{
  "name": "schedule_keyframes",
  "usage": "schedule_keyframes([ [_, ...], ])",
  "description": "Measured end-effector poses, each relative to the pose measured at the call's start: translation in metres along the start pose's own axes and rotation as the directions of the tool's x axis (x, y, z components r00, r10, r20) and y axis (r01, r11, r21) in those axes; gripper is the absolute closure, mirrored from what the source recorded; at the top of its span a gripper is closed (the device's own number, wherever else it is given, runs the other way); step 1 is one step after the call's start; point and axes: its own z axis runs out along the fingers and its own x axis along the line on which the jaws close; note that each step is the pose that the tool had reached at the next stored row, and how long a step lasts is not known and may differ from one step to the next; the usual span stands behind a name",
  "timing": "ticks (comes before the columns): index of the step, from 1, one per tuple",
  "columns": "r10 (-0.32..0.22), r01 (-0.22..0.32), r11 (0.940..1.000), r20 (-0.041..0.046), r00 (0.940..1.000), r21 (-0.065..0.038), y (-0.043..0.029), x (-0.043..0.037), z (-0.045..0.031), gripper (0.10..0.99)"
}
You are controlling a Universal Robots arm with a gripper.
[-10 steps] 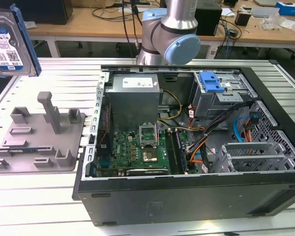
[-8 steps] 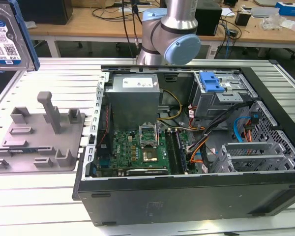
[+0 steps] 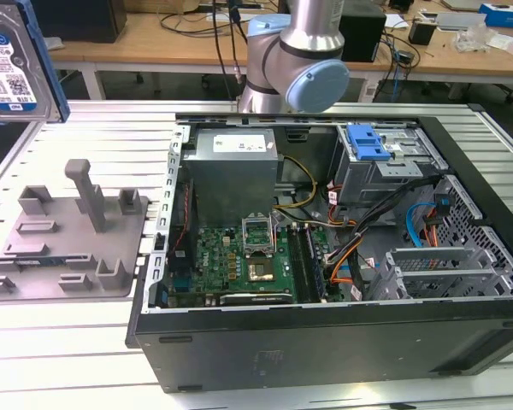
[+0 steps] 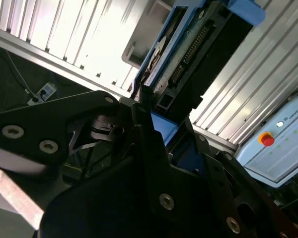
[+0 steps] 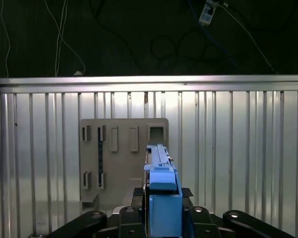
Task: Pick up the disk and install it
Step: 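Pick up the disk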
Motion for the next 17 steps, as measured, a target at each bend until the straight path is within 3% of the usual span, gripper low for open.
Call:
schedule_keyframes([
  [4,0.0,0.0,1.0,0.0,1.0,-0.001,-0.0151,0.0047,0.0003,0.722],
  [7,0.0,0.0,1.0,0.0,1.0,-0.002,-0.0305,0.0096,0.0005,0.722],
  [11,0.0,0.0,1.0,0.0,1.0,-0.006,-0.0645,0.019,0.0003,0.722],
  [13,0.0,0.0,1.0,0.0,1.0,-0.007,-0.0738,0.0216,0.0002,0.722],
  [15,0.0,0.0,1.0,0.0,1.0,-0.009,-0.0973,0.0281,0.0001,0.722],
  [17,0.0,0.0,1.0,0.0,1.0,-0.009,-0.1069,0.031,0.0001,0.722],
])
